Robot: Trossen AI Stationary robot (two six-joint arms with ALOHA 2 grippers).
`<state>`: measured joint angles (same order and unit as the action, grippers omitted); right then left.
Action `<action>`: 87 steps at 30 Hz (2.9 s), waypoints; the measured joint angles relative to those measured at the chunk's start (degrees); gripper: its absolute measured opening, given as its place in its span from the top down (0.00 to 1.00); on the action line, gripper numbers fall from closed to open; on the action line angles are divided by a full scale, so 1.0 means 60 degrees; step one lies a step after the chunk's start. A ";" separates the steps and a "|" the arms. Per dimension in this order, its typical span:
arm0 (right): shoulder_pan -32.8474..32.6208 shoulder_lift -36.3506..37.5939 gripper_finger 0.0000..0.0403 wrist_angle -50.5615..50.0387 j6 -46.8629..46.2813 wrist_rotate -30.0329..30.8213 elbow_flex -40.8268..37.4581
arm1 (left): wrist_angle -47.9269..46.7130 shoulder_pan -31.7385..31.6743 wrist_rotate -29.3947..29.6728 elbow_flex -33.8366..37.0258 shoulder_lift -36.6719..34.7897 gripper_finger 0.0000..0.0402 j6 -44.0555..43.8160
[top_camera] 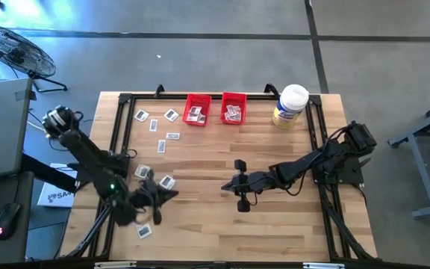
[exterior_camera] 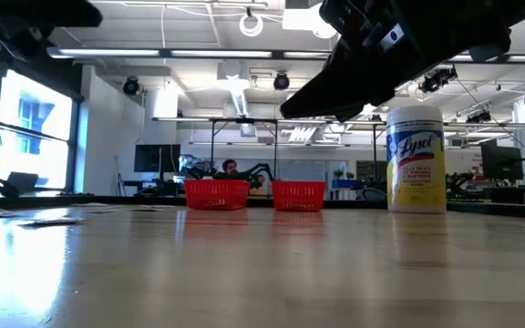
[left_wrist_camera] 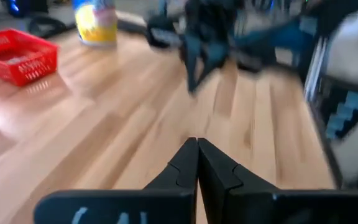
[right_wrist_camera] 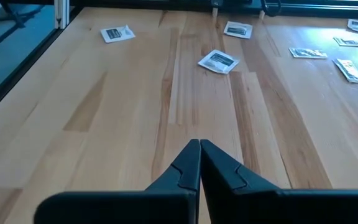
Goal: Pick & Place First Aid Supplies
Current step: Put the towelette pack into the left red bin
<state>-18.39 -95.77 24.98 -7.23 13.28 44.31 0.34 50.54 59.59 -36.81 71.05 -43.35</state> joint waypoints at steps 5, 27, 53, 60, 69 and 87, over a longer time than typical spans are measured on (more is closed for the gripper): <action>0.0003 0.0000 1.00 -0.0059 0.0031 -0.0001 0.0000 | -0.2142 -0.0125 -0.0802 -0.1010 0.1425 1.00 -0.0084; 0.0004 0.0000 1.00 -0.0332 0.0031 0.0005 -0.0055 | -0.4992 -0.2069 -0.2634 -0.1026 0.3456 0.66 -0.5015; 0.0022 -0.0004 0.99 0.0161 -0.0038 0.0008 -0.0328 | -0.2884 -0.2032 -0.2241 0.0876 0.3949 0.70 -0.5279; 0.0022 -0.0004 0.99 0.0162 -0.0042 0.0008 -0.0328 | -0.2728 -0.2028 -0.2337 0.0869 0.4141 0.96 -0.5319; 0.0022 -0.0004 1.00 0.0142 -0.0039 0.0004 -0.0328 | -0.3293 -0.2132 -0.2642 0.0940 0.2974 0.99 -0.5312; -0.0280 0.0962 1.00 -0.1950 -0.0295 0.1201 -0.0355 | 0.0429 -0.7396 -0.5081 0.0843 -0.0067 1.00 0.3847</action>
<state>-20.08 -90.00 13.28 -9.00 20.48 42.18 2.92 6.16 29.10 -31.75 70.65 -20.27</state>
